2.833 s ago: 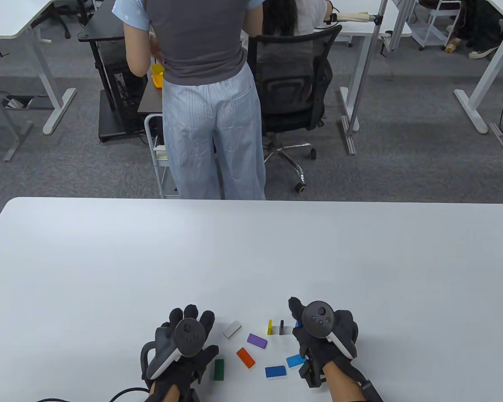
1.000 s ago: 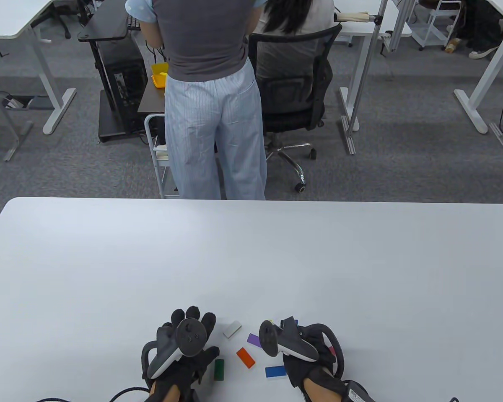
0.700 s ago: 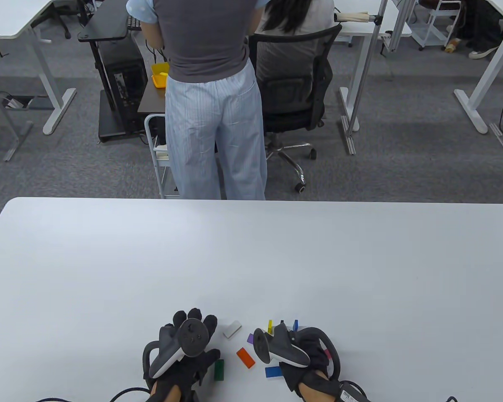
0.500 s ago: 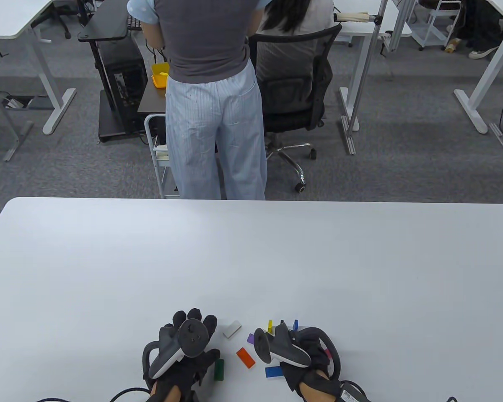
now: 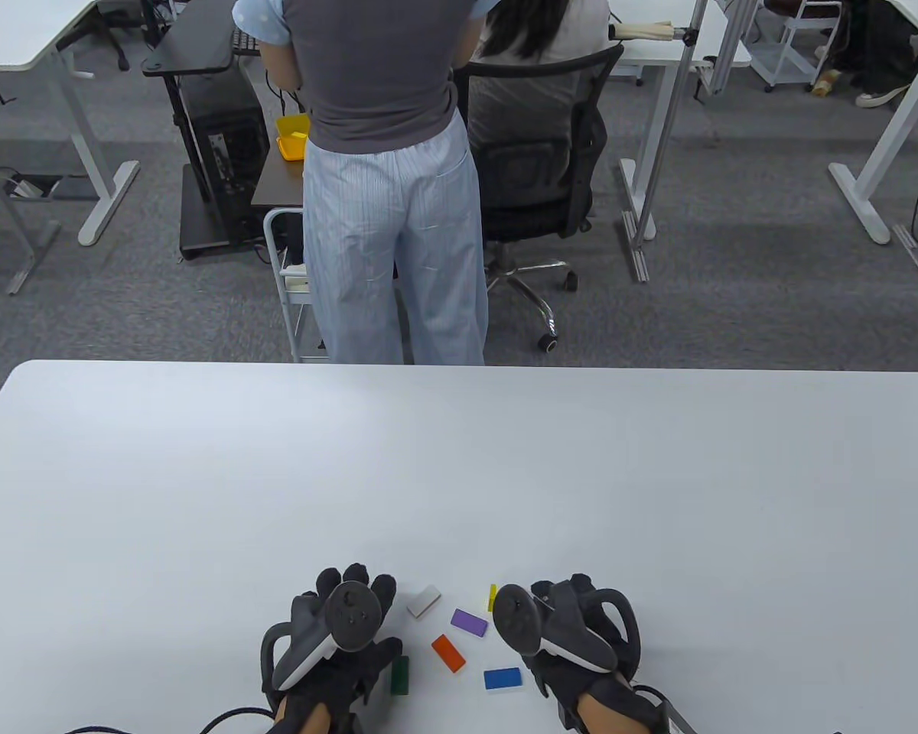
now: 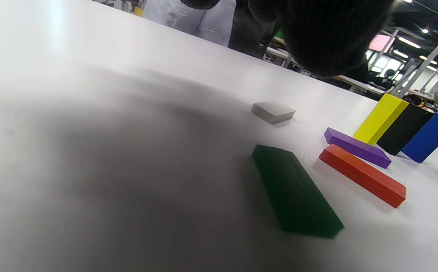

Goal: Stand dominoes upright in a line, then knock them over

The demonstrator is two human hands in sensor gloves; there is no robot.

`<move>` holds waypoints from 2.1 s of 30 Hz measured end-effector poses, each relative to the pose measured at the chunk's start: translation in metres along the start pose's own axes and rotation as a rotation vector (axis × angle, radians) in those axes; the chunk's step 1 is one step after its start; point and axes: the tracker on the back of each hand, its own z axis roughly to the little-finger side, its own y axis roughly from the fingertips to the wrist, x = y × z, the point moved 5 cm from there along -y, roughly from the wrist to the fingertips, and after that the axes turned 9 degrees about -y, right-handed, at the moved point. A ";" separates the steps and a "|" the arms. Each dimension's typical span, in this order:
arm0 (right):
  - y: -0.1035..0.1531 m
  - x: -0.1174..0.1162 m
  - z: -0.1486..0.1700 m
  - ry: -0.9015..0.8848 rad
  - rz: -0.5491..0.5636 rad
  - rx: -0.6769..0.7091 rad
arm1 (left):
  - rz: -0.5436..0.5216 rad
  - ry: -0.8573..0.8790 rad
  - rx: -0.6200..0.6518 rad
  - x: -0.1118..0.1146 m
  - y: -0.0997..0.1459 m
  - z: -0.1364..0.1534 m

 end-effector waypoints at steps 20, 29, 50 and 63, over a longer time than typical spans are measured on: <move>0.003 0.008 0.112 -0.357 0.295 -0.221 | -0.004 0.006 -0.011 0.000 0.000 0.003; -0.010 -0.016 0.106 -0.335 0.191 -0.216 | 0.004 0.004 -0.010 0.001 -0.001 0.003; -0.021 -0.037 0.099 -0.321 0.094 -0.202 | 0.011 -0.003 -0.005 0.002 -0.001 0.001; -0.011 -0.018 0.113 -0.272 0.045 -0.332 | 0.010 0.007 -0.003 0.001 -0.001 0.001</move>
